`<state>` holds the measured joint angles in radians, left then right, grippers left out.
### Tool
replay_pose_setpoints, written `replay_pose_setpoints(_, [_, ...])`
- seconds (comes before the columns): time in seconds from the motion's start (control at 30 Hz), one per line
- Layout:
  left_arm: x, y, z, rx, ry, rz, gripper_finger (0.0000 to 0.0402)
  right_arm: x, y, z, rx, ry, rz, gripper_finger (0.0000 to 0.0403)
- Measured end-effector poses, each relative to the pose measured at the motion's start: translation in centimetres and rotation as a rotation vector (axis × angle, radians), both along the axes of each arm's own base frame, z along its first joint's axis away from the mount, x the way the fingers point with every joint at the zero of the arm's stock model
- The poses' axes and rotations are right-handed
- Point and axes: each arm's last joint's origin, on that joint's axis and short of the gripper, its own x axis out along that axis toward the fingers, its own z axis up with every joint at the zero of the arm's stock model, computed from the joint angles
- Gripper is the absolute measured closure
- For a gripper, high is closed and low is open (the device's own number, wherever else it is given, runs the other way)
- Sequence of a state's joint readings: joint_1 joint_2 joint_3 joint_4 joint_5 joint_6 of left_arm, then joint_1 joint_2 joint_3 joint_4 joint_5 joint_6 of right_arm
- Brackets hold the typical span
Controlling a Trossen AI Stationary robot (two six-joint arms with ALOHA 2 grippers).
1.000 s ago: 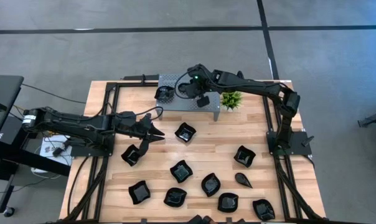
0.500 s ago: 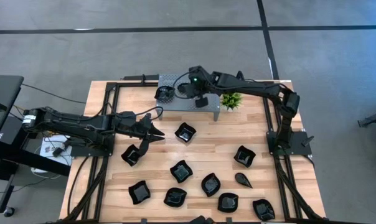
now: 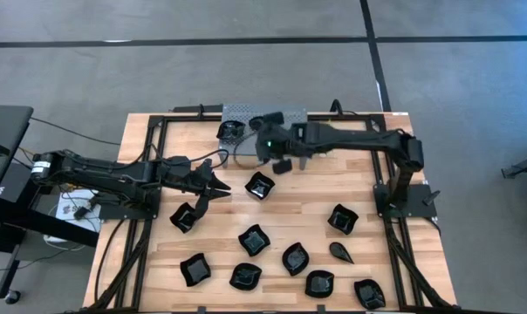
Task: Pick & Place Mini shaped plates
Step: Stack the drop-shaped plate on top of the drop-shaped plate on the shelf
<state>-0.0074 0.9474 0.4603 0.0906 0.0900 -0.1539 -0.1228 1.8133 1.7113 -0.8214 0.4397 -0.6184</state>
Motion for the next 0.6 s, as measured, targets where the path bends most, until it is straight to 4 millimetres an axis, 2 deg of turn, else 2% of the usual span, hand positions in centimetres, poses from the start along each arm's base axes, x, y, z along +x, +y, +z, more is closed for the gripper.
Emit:
replay_pose_setpoints(0.1, [0.0, 0.0, 0.0, 0.0, 0.0, 0.0, 0.0314, -0.8, 2.7, 0.5, 0.073, 0.033, -0.052, 0.0342])
replay_pose_setpoints(0.23, [0.0, 0.0, 0.0, -0.003, 0.0, 0.0, 0.0314, -2.4, 5.4, 0.8, 0.157, 0.115, -0.163, 0.0342])
replay_pose_setpoints(0.47, [0.0, 0.0, 0.0, -0.007, 0.001, 0.003, 0.0314, -6.1, 8.7, 0.1, 0.242, 0.241, -0.534, 0.0342])
replay_pose_setpoints(0.6, [0.0, 0.0, 0.0, -0.007, 0.001, 0.002, 0.0314, -7.1, 10.8, -1.2, 0.289, 0.252, -0.536, 0.0342])
